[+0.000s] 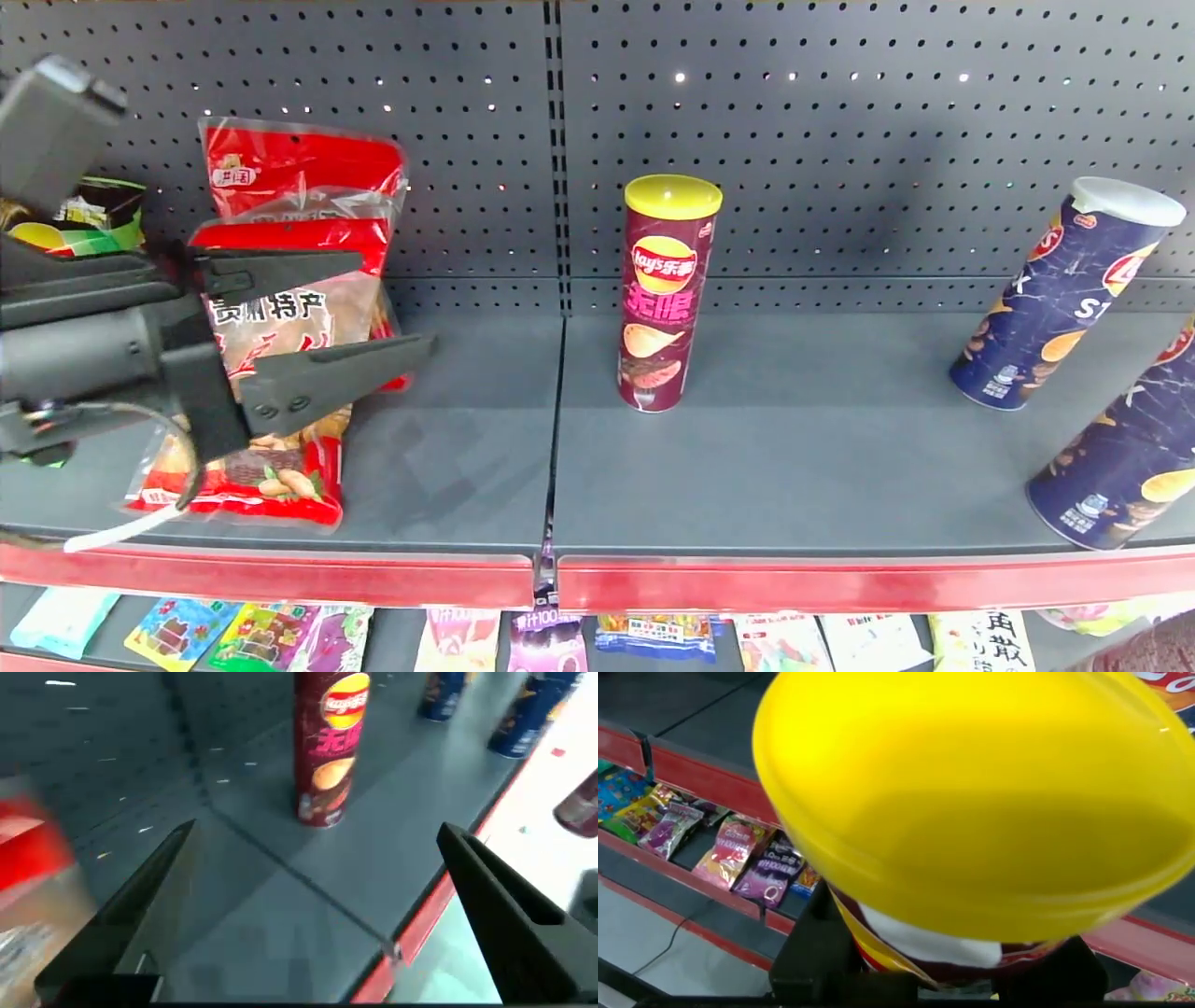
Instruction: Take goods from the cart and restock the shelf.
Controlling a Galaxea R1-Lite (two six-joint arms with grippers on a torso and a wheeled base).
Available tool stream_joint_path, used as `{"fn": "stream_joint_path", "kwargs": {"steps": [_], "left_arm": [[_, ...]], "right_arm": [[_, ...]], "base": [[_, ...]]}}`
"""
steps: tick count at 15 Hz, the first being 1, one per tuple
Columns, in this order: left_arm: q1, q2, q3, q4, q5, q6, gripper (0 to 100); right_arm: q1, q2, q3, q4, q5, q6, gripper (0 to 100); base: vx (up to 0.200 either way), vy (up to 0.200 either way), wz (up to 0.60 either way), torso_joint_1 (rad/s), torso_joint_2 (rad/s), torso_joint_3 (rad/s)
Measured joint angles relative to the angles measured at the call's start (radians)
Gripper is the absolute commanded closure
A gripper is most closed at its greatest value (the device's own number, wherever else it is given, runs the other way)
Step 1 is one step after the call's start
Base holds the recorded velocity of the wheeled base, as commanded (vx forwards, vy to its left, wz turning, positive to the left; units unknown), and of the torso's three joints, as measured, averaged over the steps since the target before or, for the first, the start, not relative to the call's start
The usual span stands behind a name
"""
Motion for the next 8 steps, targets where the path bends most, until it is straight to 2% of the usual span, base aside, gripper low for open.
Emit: {"fn": "stream_joint_path", "kwargs": {"steps": [5,8], "left_arm": [[-0.008,0.228,-0.162,-0.014,-0.117,0.006,0],[-0.013,0.316,-0.222,-0.015,-0.175,0.056,0]], "right_arm": [[-0.001,-0.003,0.002,0.001,-0.001,0.001,100],[0.000,-0.005,0.004,0.001,-0.014,0.001,100]], "base": [[0.000,0.000,0.00,0.000,0.00,0.000],[0.000,0.000,0.00,0.000,0.00,0.000]]}}
